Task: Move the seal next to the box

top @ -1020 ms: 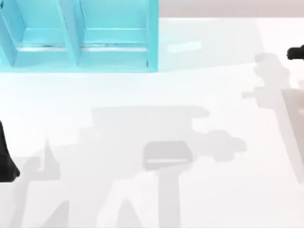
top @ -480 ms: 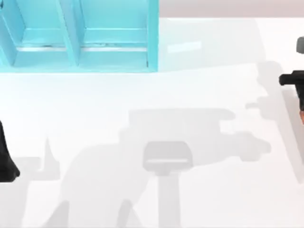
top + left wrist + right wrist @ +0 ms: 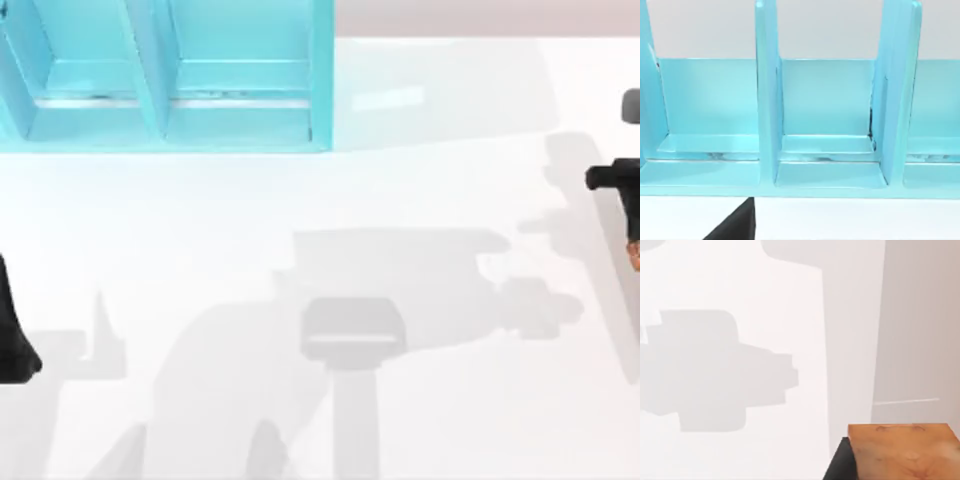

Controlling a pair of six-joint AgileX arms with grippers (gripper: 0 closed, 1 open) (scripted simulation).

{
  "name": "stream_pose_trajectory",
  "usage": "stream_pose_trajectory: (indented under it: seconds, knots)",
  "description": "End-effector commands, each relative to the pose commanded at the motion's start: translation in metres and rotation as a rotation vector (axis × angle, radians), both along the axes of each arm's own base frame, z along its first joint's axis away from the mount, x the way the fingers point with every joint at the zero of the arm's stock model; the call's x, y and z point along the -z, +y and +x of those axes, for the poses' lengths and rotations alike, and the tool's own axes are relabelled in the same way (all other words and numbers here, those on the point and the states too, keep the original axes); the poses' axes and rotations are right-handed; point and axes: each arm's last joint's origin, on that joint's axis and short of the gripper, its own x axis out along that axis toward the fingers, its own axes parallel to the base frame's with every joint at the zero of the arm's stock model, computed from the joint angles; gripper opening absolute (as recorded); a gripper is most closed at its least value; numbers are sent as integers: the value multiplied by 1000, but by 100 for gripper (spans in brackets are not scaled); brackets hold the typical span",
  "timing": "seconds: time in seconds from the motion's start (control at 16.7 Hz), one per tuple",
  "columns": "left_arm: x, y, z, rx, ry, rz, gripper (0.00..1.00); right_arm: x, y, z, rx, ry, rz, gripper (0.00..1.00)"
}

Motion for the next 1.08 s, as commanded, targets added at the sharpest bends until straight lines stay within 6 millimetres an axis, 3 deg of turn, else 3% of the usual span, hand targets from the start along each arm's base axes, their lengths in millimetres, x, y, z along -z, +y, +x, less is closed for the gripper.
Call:
stream_pose_trajectory:
  seconds: [0.72,1.08]
  knots:
    - [0,0,0,0,0,0,100,0,0,0,0,0,0,98]
    - [0,0,0,0,0,0,100,0,0,0,0,0,0,100]
